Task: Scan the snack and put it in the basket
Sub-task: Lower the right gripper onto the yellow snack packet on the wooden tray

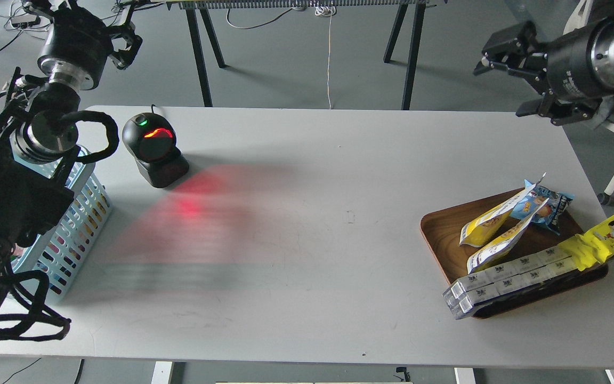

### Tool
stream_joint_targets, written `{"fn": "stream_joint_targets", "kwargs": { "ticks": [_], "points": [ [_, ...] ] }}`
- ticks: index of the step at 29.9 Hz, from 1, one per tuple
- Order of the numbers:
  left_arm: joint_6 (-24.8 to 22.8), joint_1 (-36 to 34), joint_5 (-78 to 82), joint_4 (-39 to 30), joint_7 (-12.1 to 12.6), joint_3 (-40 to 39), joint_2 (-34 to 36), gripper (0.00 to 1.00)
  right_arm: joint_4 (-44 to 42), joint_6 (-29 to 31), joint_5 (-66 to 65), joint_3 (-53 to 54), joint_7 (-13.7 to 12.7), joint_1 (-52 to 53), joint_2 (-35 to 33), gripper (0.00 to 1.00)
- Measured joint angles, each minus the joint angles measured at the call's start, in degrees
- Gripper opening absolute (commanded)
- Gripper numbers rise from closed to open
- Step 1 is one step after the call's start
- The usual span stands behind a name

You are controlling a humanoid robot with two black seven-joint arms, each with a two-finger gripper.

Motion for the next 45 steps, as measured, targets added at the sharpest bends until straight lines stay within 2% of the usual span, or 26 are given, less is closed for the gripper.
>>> {"fn": "stream_joint_targets", "kwargs": {
  "ticks": [6,15,24,27,31,45],
  "points": [
    [0.0,0.1,0.0,0.0,0.0,0.0,0.1,1.0,2.2,-0.3,-0.8,-5.3,0.0,-1.1,0.7,0.94],
    [0.1,0.1,0.0,0.0,0.0,0.0,0.2,1.0,2.0,-3.1,-1.5,-6.0,0.0,-5.4,0.7,0.92],
    [0.1,0.1,0.0,0.0,0.0,0.0,0.6,1.0,2.0,-6.6,-1.0,-5.5,0.0,-8.2,1.9,0.78],
    [0.1,0.0,0.0,0.0,0.0,0.0,0.8,1.0,1.9,-7.1,-0.9,-5.1,0.0,-8.8,2.1,0.69],
    [0.0,0.0,0.0,0.0,0.0,0.0,0.9,1.0,1.9,-7.2,-0.9,-4.6,0.0,-9.2,2.2,0.66],
    [0.0,0.0,0.0,0.0,0.0,0.0,0.9,1.0,2.3,-7.2,-0.9,-3.4,-0.1,-9.8,1.1,0.64]
  ]
}}
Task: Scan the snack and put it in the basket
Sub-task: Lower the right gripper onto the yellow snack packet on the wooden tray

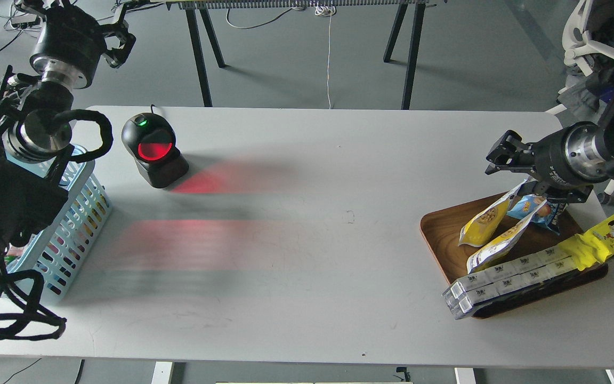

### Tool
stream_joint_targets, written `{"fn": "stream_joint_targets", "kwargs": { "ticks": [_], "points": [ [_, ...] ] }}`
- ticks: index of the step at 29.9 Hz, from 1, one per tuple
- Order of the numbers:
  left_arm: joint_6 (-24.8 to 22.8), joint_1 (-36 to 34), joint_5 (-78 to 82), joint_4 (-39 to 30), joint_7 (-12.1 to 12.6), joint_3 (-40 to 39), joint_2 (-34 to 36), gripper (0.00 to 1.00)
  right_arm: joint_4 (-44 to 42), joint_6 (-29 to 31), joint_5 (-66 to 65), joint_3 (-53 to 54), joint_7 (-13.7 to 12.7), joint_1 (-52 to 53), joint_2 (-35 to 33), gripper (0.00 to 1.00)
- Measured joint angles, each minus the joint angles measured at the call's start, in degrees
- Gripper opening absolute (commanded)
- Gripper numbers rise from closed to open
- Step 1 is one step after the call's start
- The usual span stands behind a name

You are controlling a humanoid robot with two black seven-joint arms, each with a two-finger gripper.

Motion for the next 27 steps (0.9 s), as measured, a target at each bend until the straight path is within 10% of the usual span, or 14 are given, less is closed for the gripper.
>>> {"fn": "stream_joint_targets", "kwargs": {
  "ticks": [19,27],
  "points": [
    [0.1,0.0,0.0,0.0,0.0,0.0,0.2,1.0,0.3,-0.3,0.1,0.5,0.0,-1.8,-0.9,0.63],
    [0.1,0.0,0.0,0.0,0.0,0.0,0.3,1.0,0.2,-1.1,0.0,0.7,0.0,-3.8,-1.0,0.45]
  ]
}}
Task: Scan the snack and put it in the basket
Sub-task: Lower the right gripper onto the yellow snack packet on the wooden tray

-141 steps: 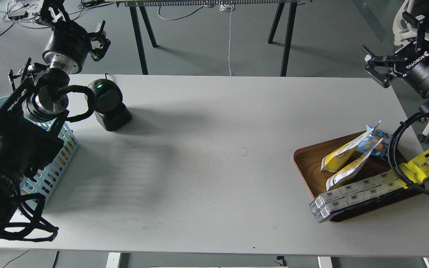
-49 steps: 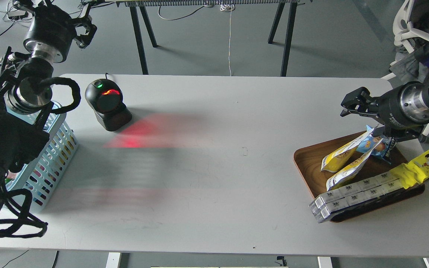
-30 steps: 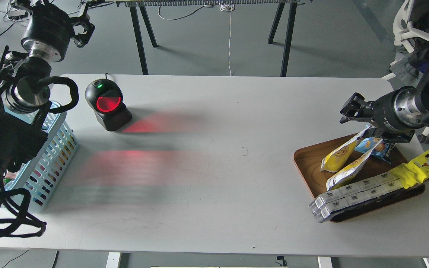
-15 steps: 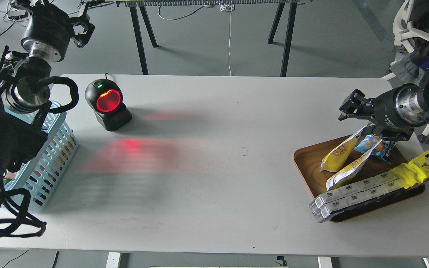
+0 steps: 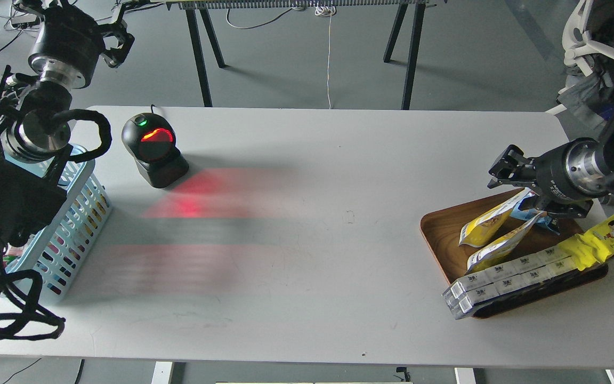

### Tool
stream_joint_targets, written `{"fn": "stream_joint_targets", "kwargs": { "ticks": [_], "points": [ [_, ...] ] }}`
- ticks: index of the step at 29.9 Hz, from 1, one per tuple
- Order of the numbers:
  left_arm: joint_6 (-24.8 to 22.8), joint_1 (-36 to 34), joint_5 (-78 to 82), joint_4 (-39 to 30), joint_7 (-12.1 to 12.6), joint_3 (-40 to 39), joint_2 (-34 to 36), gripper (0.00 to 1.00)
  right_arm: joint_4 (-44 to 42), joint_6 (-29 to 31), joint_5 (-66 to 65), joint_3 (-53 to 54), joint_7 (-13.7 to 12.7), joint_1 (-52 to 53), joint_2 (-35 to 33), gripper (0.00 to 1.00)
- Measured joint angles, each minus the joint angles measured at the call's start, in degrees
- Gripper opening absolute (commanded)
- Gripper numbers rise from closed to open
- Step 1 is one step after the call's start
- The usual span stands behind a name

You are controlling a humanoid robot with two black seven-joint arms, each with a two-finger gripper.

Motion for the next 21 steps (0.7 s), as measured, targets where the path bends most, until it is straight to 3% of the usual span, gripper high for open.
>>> {"fn": "stream_joint_targets", "kwargs": {
  "ticks": [6,13,15,21],
  "points": [
    [0.1,0.0,0.0,0.0,0.0,0.0,0.0,1.0,0.0,-0.2,0.0,0.0,0.0,-0.6,0.0,0.27],
    [0.1,0.0,0.0,0.0,0.0,0.0,0.0,1.0,0.0,-0.3,-0.2,0.0,0.1,-1.0,-0.1,0.17],
    [0.1,0.0,0.0,0.0,0.0,0.0,0.0,1.0,0.0,-0.4,-0.2,0.0,0.1,-1.0,-0.1,0.01],
    [0.1,0.0,0.0,0.0,0.0,0.0,0.0,1.0,0.8,-0.7,-0.3,0.9,-0.3,-1.0,-1.1,0.0]
  ]
}}
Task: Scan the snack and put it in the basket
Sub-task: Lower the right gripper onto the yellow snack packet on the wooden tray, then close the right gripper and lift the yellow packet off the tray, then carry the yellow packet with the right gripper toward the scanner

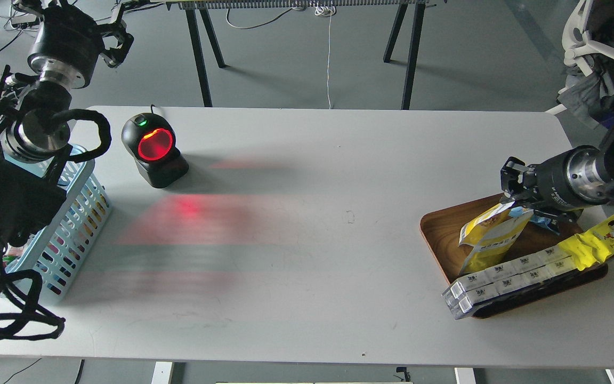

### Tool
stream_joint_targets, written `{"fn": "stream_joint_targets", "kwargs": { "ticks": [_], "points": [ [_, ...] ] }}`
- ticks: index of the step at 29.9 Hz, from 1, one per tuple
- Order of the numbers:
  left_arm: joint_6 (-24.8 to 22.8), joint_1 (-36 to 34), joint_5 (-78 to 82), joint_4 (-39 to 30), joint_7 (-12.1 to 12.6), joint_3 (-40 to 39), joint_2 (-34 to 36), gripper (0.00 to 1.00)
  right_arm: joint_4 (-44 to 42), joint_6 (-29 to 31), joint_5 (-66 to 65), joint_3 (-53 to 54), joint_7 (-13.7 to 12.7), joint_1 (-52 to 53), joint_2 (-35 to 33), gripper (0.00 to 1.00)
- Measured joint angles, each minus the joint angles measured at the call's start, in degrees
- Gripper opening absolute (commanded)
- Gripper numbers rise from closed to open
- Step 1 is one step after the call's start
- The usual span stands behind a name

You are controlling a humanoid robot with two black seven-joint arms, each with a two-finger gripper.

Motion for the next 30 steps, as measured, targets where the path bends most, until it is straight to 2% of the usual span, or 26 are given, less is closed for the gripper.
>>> {"fn": "stream_joint_targets", "kwargs": {
  "ticks": [10,17,23,30],
  "points": [
    [0.1,0.0,0.0,0.0,0.0,0.0,0.0,1.0,0.2,0.0,0.0,1.9,-0.6,0.7,-2.8,0.0],
    [0.2,0.0,0.0,0.0,0.0,0.1,-0.1,1.0,0.1,-0.9,0.0,7.8,-0.6,2.1,-7.2,0.0],
    [0.3,-0.1,0.0,0.0,0.1,0.2,-0.2,1.0,-0.4,-5.0,0.8,15.3,-0.6,3.0,-8.4,0.0],
    [0.6,-0.5,0.1,0.0,0.3,0.4,-0.2,1.0,-1.9,-11.5,3.0,22.6,0.0,1.2,-5.3,0.0]
  ]
}}
